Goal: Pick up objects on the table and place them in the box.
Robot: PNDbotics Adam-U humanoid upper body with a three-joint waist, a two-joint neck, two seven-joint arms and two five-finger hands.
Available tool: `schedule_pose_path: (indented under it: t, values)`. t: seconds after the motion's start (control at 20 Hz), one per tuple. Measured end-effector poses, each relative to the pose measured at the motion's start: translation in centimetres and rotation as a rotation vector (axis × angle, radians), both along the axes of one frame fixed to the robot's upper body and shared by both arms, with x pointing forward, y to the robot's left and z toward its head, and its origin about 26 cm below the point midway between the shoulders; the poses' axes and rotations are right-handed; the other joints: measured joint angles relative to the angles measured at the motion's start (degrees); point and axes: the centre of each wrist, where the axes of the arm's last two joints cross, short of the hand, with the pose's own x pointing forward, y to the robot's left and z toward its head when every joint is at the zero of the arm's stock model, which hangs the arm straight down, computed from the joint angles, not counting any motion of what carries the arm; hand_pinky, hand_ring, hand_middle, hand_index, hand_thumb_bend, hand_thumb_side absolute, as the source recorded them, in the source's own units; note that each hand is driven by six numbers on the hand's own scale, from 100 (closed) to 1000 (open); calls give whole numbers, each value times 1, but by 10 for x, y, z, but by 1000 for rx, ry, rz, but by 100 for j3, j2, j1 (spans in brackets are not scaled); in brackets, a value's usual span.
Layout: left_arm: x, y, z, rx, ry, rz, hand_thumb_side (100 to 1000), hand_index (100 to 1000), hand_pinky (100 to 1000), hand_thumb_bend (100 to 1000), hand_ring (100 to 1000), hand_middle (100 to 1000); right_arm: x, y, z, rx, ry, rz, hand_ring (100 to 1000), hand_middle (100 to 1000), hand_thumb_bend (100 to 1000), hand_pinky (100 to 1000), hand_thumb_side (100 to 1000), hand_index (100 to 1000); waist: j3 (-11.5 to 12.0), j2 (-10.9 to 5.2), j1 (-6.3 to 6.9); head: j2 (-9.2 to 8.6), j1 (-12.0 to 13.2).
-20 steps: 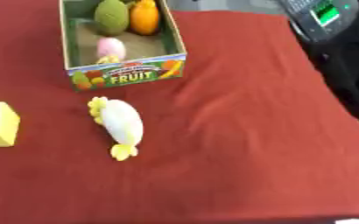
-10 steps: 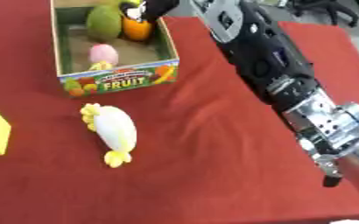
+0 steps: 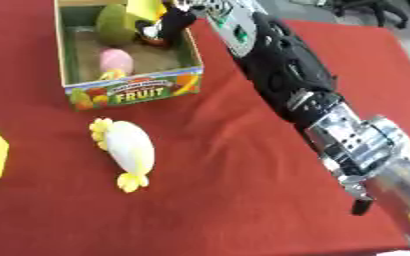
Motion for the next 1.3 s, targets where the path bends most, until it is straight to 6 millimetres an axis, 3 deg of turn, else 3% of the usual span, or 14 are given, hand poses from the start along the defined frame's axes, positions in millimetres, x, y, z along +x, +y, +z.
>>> schedule_pose_path:
  t: [0.05,0.15,0.2,0.25,0.3,0.35,0.45,0.5,1.05,1.15,1.3]
  values:
    - [0,0,0,1,1,0,815,878,788,100,829,786,0,1,1,-9,-4,5,945,707,100,961,404,944,-1,0,0,1,1]
    - [0,0,0,2,3,0,808,879,788,100,830,786,0,1,4,-38,-12,7,990,769,134,1000,379,981,-6,0,0,2,3]
    - [0,0,0,2,4,0,808,879,788,100,830,786,0,1,5,-56,-17,5,1000,786,185,1000,310,991,-10,0,0,3,5]
    - [0,0,0,2,4,0,808,879,788,100,830,786,0,1,6,-75,-20,3,1000,789,219,1000,184,993,-11,0,0,4,7]
    - [0,0,0,3,4,-1,805,879,789,100,830,786,1,1,7,-92,-20,-2,1000,791,275,1000,129,996,-13,0,0,5,12]
    - [0,0,0,3,4,-1,804,880,789,100,830,786,1,0,8,-104,-18,-8,1000,788,260,1000,262,995,-17,0,0,5,20]
    - [0,0,0,2,5,-1,778,881,789,100,830,786,2,-2,7,-111,-7,-26,995,779,110,1000,349,988,-30,0,0,6,34]
    - [0,0,0,2,6,-2,772,881,790,100,830,787,2,-3,7,-106,-2,-38,992,776,100,1000,368,987,-37,0,0,6,43]
    - [0,0,0,3,10,-8,756,882,790,100,831,787,2,1,6,-26,23,-86,982,770,100,1000,376,986,-47,0,0,8,50]
    - [0,0,0,3,10,-8,759,882,790,100,830,787,2,2,6,-16,21,-85,979,762,100,999,350,984,-48,0,0,9,53]
    - [0,0,0,4,10,-8,758,881,791,100,830,787,-4,6,13,28,-9,-64,958,723,100,968,227,976,-51,0,0,10,83]
